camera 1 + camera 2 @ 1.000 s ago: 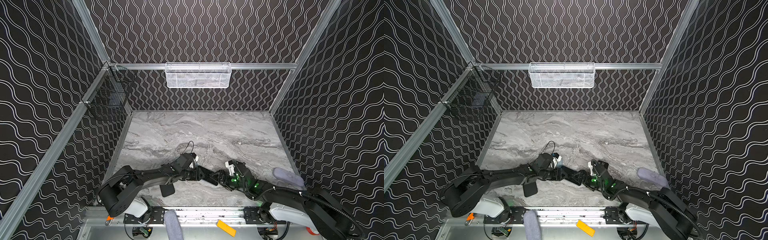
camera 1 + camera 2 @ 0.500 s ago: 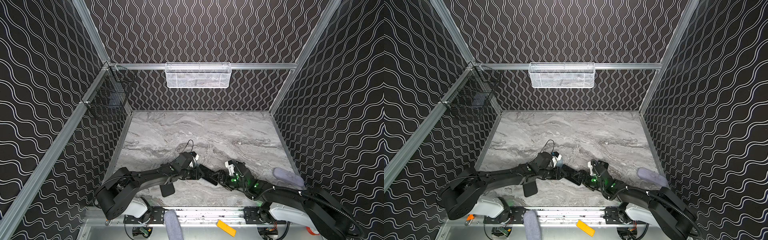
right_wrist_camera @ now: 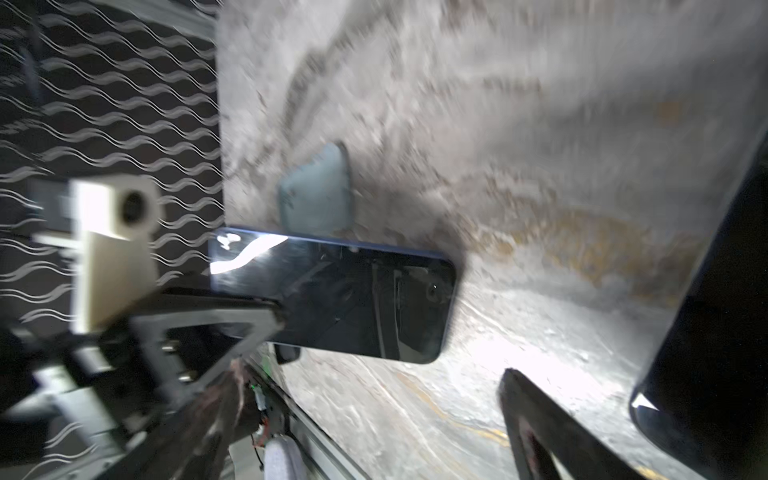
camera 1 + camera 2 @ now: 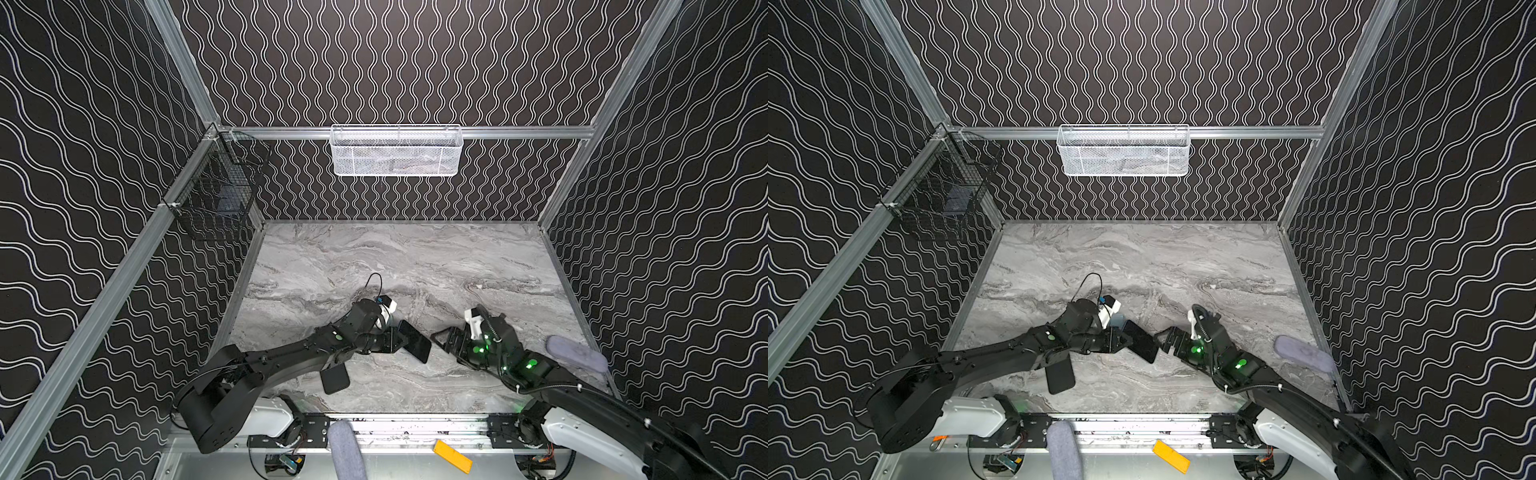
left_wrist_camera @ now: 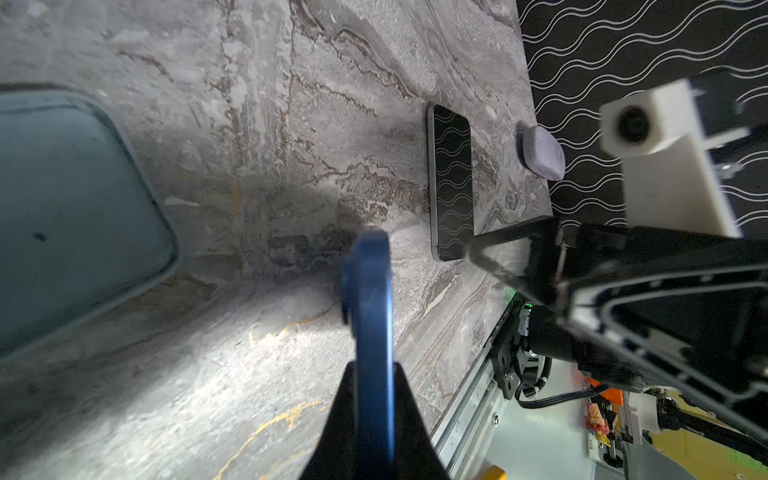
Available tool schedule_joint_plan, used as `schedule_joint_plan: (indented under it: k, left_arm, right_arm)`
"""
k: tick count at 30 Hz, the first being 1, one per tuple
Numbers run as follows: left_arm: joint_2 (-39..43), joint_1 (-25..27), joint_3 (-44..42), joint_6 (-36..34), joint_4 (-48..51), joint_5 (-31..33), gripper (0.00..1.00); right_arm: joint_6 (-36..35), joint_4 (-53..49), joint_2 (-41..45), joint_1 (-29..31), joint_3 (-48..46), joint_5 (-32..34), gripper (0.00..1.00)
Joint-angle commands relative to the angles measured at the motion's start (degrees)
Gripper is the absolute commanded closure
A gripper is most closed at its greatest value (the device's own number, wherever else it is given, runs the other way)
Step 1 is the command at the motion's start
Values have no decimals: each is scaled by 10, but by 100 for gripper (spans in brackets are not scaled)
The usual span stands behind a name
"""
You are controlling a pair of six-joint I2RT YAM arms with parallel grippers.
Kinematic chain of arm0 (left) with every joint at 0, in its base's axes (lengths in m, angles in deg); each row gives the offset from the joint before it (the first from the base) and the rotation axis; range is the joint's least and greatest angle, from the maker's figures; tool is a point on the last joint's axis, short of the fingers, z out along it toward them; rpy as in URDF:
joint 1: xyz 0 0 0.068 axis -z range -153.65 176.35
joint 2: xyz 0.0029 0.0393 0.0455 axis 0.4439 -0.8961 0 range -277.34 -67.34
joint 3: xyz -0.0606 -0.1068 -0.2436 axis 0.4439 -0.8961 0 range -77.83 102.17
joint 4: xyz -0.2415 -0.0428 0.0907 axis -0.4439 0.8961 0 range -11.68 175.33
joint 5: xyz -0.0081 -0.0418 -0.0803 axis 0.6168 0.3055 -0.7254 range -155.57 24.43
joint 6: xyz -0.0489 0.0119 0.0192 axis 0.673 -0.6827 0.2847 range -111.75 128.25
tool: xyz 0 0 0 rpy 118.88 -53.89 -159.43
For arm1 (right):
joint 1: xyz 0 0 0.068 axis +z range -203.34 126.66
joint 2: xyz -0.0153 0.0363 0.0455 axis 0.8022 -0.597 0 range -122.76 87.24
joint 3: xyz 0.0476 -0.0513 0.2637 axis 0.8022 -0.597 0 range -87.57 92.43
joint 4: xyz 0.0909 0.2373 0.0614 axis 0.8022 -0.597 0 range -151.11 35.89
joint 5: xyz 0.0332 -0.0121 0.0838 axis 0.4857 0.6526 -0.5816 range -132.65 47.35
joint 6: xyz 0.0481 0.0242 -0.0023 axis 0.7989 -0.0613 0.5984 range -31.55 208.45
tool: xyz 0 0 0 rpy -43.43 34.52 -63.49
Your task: Put the phone into the phone case
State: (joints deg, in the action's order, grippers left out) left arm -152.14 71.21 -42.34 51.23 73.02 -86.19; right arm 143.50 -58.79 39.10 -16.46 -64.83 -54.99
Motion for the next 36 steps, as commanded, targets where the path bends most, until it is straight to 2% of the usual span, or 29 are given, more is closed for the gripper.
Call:
schedule_joint_plan:
  k: [1, 6, 10, 12, 16, 19, 21, 24, 26, 28, 30, 32, 34, 36]
  left_arm:
    - [19, -3, 36, -65, 6, 9, 90]
    - [45, -4, 126, -182, 83, 42, 92]
    - [76, -3, 165, -225, 82, 76, 95]
    - [90, -4, 179, -253, 81, 72, 100]
    - [118, -4, 200, -310, 91, 51, 100]
    - [132, -8, 223, -359, 127, 46, 100]
    - [139, -32, 236, -343, 148, 19, 100]
    - [132, -102, 238, -279, 126, -144, 100]
    - [130, -139, 217, -221, 63, -242, 100]
    - [134, -164, 190, -159, -10, -297, 100]
    - [132, -178, 179, -114, -54, -334, 100]
    - [123, -184, 189, -95, -52, -359, 100]
    - [116, -186, 203, -89, -20, -361, 100]
    - [113, -194, 196, -47, -39, -358, 100]
  right_arm:
    - [-57, -105, 18, -36, 51, 20, 0]
    - [-112, -189, -17, -85, 171, 21, 0]
    - [-145, -238, -46, -101, 264, 50, 1]
    - [-161, -241, -51, -112, 298, 52, 0]
    - [-188, -240, -63, -138, 336, 55, 0]
    - [-209, -244, -73, -156, 365, 33, 1]
    - [-228, -242, -74, -163, 373, 12, 0]
    - [-282, -200, -47, -164, 352, -39, 0]
    - [-310, -147, -11, -164, 304, -81, 1]
    - [-322, -108, 21, -164, 272, -103, 1]
    - [-329, -91, 36, -165, 258, -120, 1]
    - [-343, -86, 36, -165, 257, -151, 1]
    - [-345, -92, 27, -166, 265, -164, 1]
    - [-334, -105, 10, -171, 280, -161, 1]
